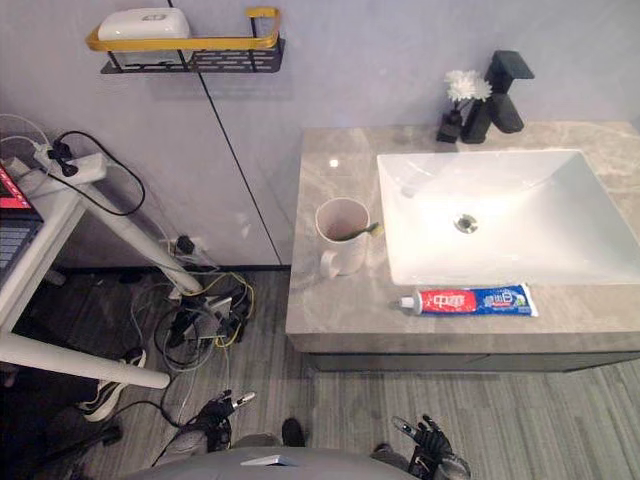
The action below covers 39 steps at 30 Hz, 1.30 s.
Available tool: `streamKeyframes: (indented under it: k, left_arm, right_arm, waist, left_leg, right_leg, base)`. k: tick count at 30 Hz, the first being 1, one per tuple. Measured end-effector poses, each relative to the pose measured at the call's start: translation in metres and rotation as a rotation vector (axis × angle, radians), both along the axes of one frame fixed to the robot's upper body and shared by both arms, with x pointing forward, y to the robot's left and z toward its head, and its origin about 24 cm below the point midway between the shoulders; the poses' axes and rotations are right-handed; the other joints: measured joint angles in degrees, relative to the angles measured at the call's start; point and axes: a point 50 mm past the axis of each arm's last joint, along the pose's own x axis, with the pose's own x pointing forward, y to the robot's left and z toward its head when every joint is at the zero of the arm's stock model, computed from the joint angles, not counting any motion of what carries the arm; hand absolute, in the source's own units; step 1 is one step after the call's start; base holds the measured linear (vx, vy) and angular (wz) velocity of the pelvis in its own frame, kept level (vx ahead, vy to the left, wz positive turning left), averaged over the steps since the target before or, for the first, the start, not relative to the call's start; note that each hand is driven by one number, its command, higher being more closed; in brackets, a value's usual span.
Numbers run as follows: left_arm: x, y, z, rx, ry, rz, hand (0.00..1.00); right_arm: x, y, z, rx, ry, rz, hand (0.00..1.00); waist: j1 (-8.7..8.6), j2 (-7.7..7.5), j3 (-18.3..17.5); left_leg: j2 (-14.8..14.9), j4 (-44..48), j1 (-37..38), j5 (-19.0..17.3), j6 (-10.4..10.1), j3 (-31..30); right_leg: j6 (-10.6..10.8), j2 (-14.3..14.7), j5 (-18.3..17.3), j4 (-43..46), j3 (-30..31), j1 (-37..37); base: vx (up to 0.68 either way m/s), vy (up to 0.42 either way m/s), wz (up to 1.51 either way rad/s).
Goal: Organize washtable
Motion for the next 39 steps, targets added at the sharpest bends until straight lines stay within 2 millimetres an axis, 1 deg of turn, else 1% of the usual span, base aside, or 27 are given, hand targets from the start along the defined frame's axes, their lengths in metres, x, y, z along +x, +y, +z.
streamKeyframes:
  k: [2,4,5,7,8,9,10,12,13,14,16,17,18,19,20,21,22,24,28,32,34,39]
  left_arm:
    - [0.001,-0.003,0.000,0.001,0.000,-0.025,0.00]
    - [0.001,-0.005,0.000,-0.002,-0.001,-0.042,0.00]
    - [0.003,-0.009,0.000,-0.002,-0.006,-0.071,0.00]
    - [0.003,-0.008,0.000,0.002,-0.006,-0.077,0.00]
    - [0.003,-0.004,0.001,0.011,-0.005,-0.078,0.00]
    - [0.003,0.001,0.001,0.025,-0.004,-0.079,0.00]
    - [0.002,0.002,0.001,0.026,0.000,-0.078,0.00]
    - [0.004,0.001,0.002,0.022,-0.005,-0.074,0.00]
    - [0.005,0.000,0.002,0.019,-0.006,-0.071,0.00]
    - [0.005,0.000,0.002,0.018,-0.006,-0.072,0.00]
    - [0.004,-0.002,0.001,0.011,-0.002,-0.074,0.00]
    - [0.003,-0.003,0.001,0.010,0.000,-0.077,0.00]
    - [0.003,-0.003,0.001,0.011,0.001,-0.083,0.00]
    - [0.002,-0.001,0.001,0.013,0.003,-0.081,0.00]
    - [0.002,0.000,0.001,0.013,0.001,-0.072,0.00]
    - [0.003,0.003,0.001,0.017,-0.001,-0.061,0.00]
    - [0.003,0.004,0.002,0.021,-0.003,-0.058,0.00]
    - [0.003,0.005,0.002,0.022,-0.003,-0.055,0.00]
    - [0.002,0.005,0.002,0.023,-0.001,-0.055,0.00]
    - [0.001,0.003,0.001,0.022,0.006,-0.072,0.00]
    - [0.003,-0.002,0.001,0.017,0.004,-0.101,0.00]
    - [0.004,-0.006,0.000,0.021,0.004,-0.130,0.00]
  right_arm:
    - [0.001,-0.002,0.000,-0.001,-0.004,-0.013,0.00]
    - [0.000,-0.003,0.001,-0.001,-0.006,-0.016,0.00]
    - [0.004,-0.004,0.002,-0.009,-0.019,-0.008,0.00]
    - [0.006,-0.004,0.002,-0.010,-0.025,-0.005,0.00]
    - [0.007,-0.003,0.002,-0.006,-0.027,-0.004,0.00]
    - [0.006,0.000,0.001,0.002,-0.022,-0.003,0.00]
    - [0.004,-0.001,0.001,0.003,-0.019,-0.002,0.00]
    - [0.003,-0.004,0.002,-0.001,-0.019,0.000,0.00]
    - [0.003,-0.005,0.002,-0.005,-0.021,0.000,0.00]
    - [0.003,-0.007,0.002,-0.008,-0.018,-0.002,0.00]
    - [-0.004,-0.011,0.002,-0.018,-0.004,-0.009,0.00]
    - [-0.005,-0.013,0.002,-0.020,-0.001,-0.012,0.00]
    - [-0.007,-0.013,0.002,-0.020,0.003,-0.017,0.00]
    - [-0.007,-0.013,0.002,-0.017,0.004,-0.011,0.00]
    - [-0.005,-0.011,0.002,-0.012,0.001,0.001,0.00]
    - [-0.003,-0.007,0.001,-0.007,0.000,0.029,0.00]
    - [-0.003,-0.003,0.000,0.003,0.001,0.046,0.00]
    - [-0.002,0.002,0.000,0.016,-0.001,0.068,0.00]
    - [0.001,0.006,0.000,0.018,-0.003,0.111,0.00]
    - [0.000,0.008,-0.001,0.017,0.003,0.139,0.00]
    - [0.001,0.008,0.000,0.014,0.004,0.153,0.00]
    - [0.001,0.008,0.000,0.013,0.004,0.153,0.00]
  waist:
    - [0.04,0.12,-0.04]
    - [-0.08,0.18,0.14]
    - [-0.29,0.46,1.37]
    - [-0.60,-0.24,1.82]
    - [-1.05,-1.10,2.25]
    - [-1.75,-2.14,2.46]
    - [-1.98,-2.20,2.46]
    - [-1.88,-1.79,2.68]
    - [-1.84,-1.13,3.03]
    - [-1.89,-0.92,3.04]
    - [-1.78,0.18,2.36]
    - [-1.78,0.50,2.11]
    - [-1.54,0.70,1.64]
    - [-1.21,0.46,1.04]
    - [-0.98,0.24,0.87]
    - [-0.12,-0.39,0.48]
    - [0.19,-1.19,-0.13]
    - [0.29,-1.75,-0.38]
    - [0.32,-1.93,-0.55]
    - [0.15,-2.16,-0.88]
    - [0.13,-2.17,-0.92]
    - [0.10,-2.07,-0.95]
  left_leg:
    - [0.37,-0.28,1.32,-0.02,0.01,0.72]
    - [0.83,-0.28,3.10,-0.08,0.04,1.46]
    - [1.51,-0.15,5.13,-0.50,0.14,1.87]
    - [1.39,0.03,6.18,-1.50,0.13,2.34]
    - [1.02,0.70,6.72,-3.21,0.05,2.29]
    - [0.37,1.22,6.88,-3.29,0.03,1.50]
    - [0.30,1.31,6.84,-3.30,0.04,1.06]
    - [0.52,1.35,6.01,-3.28,0.06,0.33]
    - [0.71,1.31,5.46,-3.24,0.11,0.06]
    - [0.75,1.43,4.75,-3.16,0.22,-0.22]
    - [0.95,1.27,3.39,-2.70,0.22,-1.09]
    - [1.16,1.13,3.04,-2.52,0.08,-1.18]
    - [1.41,0.90,2.55,-2.06,-0.06,-1.10]
    - [1.58,0.82,1.78,-1.76,-0.13,-0.75]
    - [1.62,0.80,1.54,-1.71,-0.18,-0.40]
    - [1.67,1.00,1.04,-1.61,-0.30,0.46]
    - [1.67,1.45,0.28,-1.56,-0.38,1.12]
    - [1.69,1.64,-0.08,-1.31,-0.78,1.45]
    - [2.90,1.83,0.98,-0.75,-1.60,2.78]
    - [4.26,1.53,2.40,0.08,-2.37,2.93]
    - [4.49,1.17,2.07,0.96,-2.25,2.90]
    - [3.76,-1.15,2.12,2.49,-1.33,2.70]
  right_leg:
    - [-0.08,-0.36,-0.74,3.06,1.05,-0.33]
    - [-0.28,-1.40,-3.05,11.35,2.01,-2.85]
    - [-0.11,-2.81,-3.96,24.60,3.97,-7.69]
    - [-0.10,-4.12,-3.92,33.08,5.88,-11.37]
    - [-0.01,-5.28,-3.86,39.32,8.25,-14.04]
    - [0.00,-6.05,-3.84,41.64,9.44,-14.82]
    - [0.03,-6.17,-3.82,41.53,9.46,-14.55]
    - [0.16,-6.16,-3.69,39.83,8.90,-14.08]
    - [0.10,-6.07,-3.72,38.77,8.55,-13.74]
    - [-0.03,-5.91,-3.80,37.98,8.59,-13.55]
    - [-0.21,-4.18,-3.97,32.78,9.29,-12.25]
    - [-0.21,-3.59,-3.97,30.60,9.45,-11.57]
    - [-0.14,-2.69,-4.01,25.94,9.38,-9.80]
    - [-0.10,-1.92,-4.03,21.48,9.41,-8.30]
    - [-0.07,-1.65,-4.05,19.31,9.42,-7.45]
    - [-0.05,-1.28,-4.06,15.60,9.42,-6.40]
    - [-0.02,-0.99,-4.07,12.29,9.40,-5.67]
    - [-0.01,-0.60,-4.05,8.82,9.42,-4.36]
    - [-0.06,0.73,-3.98,6.72,10.46,-3.05]
    - [-1.09,2.36,-2.98,5.79,11.12,-2.05]
    - [-1.33,2.80,-1.82,4.38,11.15,-1.98]
    - [-0.70,2.60,-0.73,2.66,10.92,-2.15]
  base:
    - [0.11,-0.036,-0.22]
    - [0.05,-0.009,-0.30]
    - [0.01,0.037,-0.23]
    - [0.00,0.038,-0.11]
    - [-0.01,0.011,0.14]
    - [-0.02,0.008,0.24]
    - [-0.02,0.010,0.29]
    - [-0.02,0.033,0.16]
    - [-0.02,0.032,0.12]
    - [-0.03,0.040,0.20]
    - [-0.01,0.026,0.18]
    - [0.02,0.000,0.04]
    - [0.02,-0.020,-0.05]
    - [0.02,-0.035,-0.13]
    - [-0.01,-0.059,-0.28]
    - [-0.03,-0.071,-0.35]
    - [-0.05,-0.076,-0.31]
    - [-0.07,-0.069,-0.14]
    - [-0.10,-0.079,-0.21]
    - [-0.11,-0.047,-0.12]
    - [-0.12,0.010,-0.04]
    - [-0.08,0.053,0.03]
